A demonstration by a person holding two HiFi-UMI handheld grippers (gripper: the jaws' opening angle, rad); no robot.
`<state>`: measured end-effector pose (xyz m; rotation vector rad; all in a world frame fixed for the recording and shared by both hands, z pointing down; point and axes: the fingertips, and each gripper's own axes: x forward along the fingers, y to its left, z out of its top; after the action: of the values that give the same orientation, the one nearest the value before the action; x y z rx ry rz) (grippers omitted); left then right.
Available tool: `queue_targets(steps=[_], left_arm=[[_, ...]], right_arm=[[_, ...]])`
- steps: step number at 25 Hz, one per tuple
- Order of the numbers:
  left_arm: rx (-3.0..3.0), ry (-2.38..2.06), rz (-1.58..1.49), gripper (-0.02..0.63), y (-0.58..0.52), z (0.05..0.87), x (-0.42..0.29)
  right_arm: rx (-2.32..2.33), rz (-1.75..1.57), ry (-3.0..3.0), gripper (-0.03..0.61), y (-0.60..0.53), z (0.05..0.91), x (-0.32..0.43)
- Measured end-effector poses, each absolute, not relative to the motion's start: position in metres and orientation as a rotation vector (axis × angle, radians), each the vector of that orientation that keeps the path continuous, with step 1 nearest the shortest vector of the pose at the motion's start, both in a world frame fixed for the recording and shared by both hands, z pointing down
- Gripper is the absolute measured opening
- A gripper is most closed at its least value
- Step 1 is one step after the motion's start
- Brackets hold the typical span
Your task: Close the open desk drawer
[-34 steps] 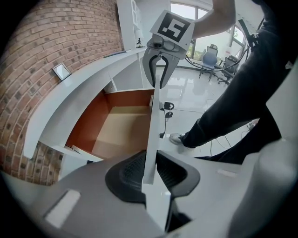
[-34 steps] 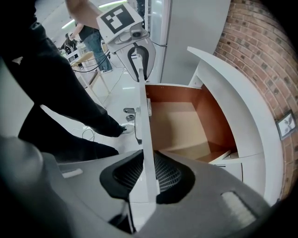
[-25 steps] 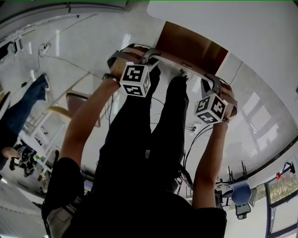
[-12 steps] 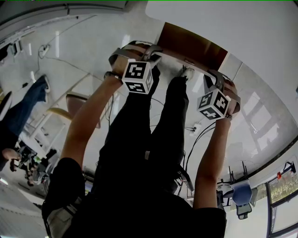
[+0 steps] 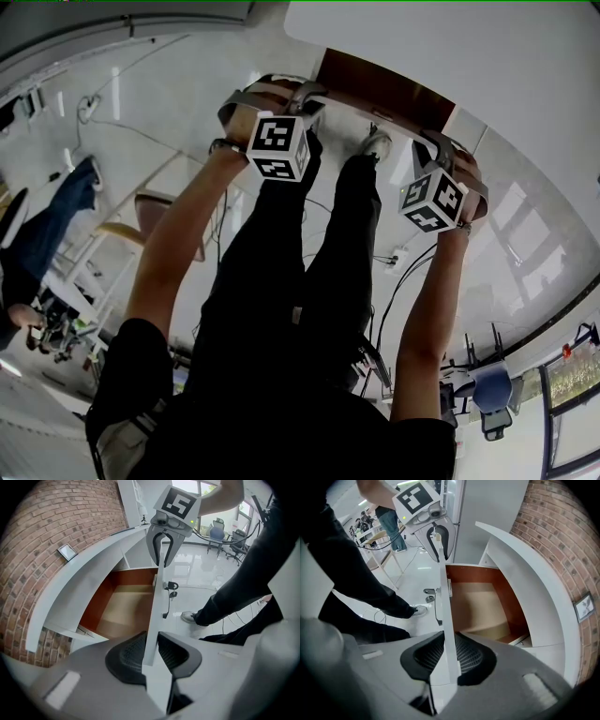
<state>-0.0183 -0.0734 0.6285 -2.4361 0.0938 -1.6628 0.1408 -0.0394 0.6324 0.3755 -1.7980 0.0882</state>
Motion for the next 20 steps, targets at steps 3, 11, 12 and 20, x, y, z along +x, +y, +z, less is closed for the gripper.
queue_targets(steps=[3,11,12,20], left_arm=[[-2.430,0.105,-1.665,0.098,-0.080,0.629,-0.021],[-2.418,0.142,-1.668,0.102,-0.088,0.631,-0.020],[-2.418,0.146,-1.668,0.103,-0.089,0.630,-0.020],[-2.416,0.155,-1.665,0.104,-0.095,0.627,-0.014]], right_arm=[[0.383,0.088,-1.800,0.078,-0.045,0.632,0.138],[0.401,0.080,-1.796,0.080,-0.052,0.634,0.138],[0.403,0.079,-1.796,0.080,-0.053,0.634,0.139],[0.419,0.073,-1.794,0.082,-0.061,0.631,0.146]])
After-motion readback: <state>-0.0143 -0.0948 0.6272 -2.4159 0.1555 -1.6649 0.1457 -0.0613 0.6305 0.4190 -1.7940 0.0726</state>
